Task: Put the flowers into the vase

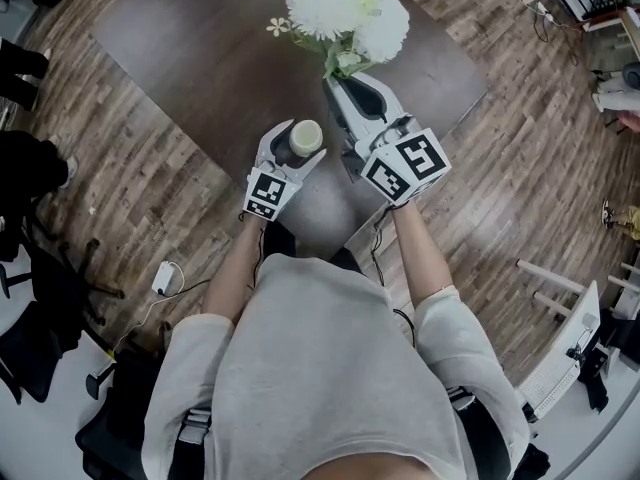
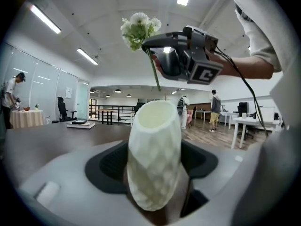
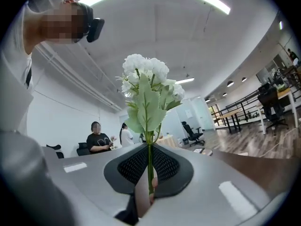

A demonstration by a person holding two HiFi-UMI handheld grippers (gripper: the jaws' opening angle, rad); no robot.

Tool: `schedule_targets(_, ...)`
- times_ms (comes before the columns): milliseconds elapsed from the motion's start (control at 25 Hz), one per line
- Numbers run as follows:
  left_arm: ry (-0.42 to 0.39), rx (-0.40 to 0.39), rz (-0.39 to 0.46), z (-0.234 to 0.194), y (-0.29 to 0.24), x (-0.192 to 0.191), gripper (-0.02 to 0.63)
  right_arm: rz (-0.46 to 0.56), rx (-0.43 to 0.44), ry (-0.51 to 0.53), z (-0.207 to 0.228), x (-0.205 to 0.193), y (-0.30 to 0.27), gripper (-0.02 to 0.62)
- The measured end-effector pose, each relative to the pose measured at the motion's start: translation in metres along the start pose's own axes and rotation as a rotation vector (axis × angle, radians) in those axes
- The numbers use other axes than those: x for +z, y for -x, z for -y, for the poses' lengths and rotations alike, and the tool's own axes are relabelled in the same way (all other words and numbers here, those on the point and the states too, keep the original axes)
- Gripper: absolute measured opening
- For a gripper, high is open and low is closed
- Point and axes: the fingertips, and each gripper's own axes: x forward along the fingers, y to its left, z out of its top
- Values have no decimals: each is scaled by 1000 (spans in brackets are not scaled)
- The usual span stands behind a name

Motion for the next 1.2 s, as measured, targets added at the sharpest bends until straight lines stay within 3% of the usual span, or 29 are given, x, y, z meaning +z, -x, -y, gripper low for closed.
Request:
schedule_targets(160, 1, 2, 2, -1, 0, 1, 339, 52, 73, 33, -27, 28, -8, 21)
schedule_targets(360, 1, 4, 4, -1, 1, 0, 339, 20, 95, 45, -36, 11, -13, 21)
schedule_targets(760, 8, 10, 3, -4, -2, 1, 341, -43, 45, -20, -22, -55, -8, 23)
schedule_targets(1200, 11, 9, 3, -5, 0, -2, 341, -136, -85, 88, -18, -115, 20, 36)
